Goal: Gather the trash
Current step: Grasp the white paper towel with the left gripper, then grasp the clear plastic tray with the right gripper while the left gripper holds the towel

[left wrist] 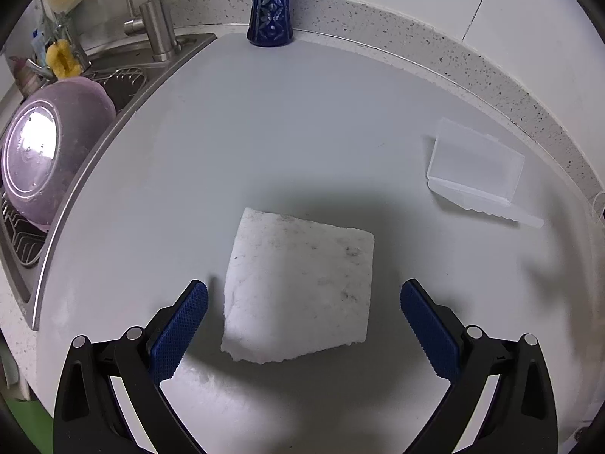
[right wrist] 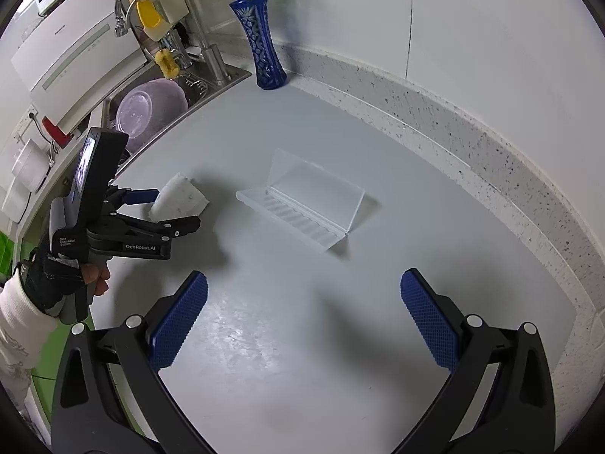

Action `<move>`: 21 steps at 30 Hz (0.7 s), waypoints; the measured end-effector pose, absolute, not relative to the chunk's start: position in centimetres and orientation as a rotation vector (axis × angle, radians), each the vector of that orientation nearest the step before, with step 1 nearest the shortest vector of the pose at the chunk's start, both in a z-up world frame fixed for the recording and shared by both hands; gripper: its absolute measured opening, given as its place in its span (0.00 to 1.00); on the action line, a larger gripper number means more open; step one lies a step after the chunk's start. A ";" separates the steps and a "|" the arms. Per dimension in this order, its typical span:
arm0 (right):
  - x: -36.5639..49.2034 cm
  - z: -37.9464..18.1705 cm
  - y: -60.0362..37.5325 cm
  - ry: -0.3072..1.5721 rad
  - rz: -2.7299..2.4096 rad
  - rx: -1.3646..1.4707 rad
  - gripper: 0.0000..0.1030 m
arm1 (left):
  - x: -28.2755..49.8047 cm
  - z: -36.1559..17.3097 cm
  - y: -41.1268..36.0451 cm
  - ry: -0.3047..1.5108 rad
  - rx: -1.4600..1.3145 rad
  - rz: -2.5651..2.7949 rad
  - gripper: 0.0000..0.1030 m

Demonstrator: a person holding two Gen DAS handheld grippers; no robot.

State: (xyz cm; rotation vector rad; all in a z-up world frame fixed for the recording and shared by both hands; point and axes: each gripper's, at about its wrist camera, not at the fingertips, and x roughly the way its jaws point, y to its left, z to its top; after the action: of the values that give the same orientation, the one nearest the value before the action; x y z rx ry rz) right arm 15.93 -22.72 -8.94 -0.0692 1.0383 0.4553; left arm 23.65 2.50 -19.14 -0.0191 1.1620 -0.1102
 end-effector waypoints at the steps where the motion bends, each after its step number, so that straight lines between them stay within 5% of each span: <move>1: 16.0 -9.0 -22.7 1.040 0.457 -0.068 0.97 | 23.6 -19.2 2.4 1.163 -0.016 -0.109 0.87; 3: 16.1 -9.1 -22.6 1.041 0.460 -0.068 0.97 | 23.6 -19.0 2.4 1.154 0.004 -0.086 0.68; 5: 16.1 -9.2 -22.5 1.042 0.463 -0.069 0.97 | 23.7 -19.0 2.6 1.153 -0.002 -0.079 0.62; 21: 19.2 -11.9 -19.3 1.068 0.530 -0.205 0.97 | 21.5 -14.2 3.4 1.099 -0.093 -0.086 0.59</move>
State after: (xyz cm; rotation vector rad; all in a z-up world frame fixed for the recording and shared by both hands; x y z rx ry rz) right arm 19.24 -19.26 -11.86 -0.2046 1.0683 0.5303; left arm 21.46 3.41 -14.21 -0.0931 1.0987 -0.0858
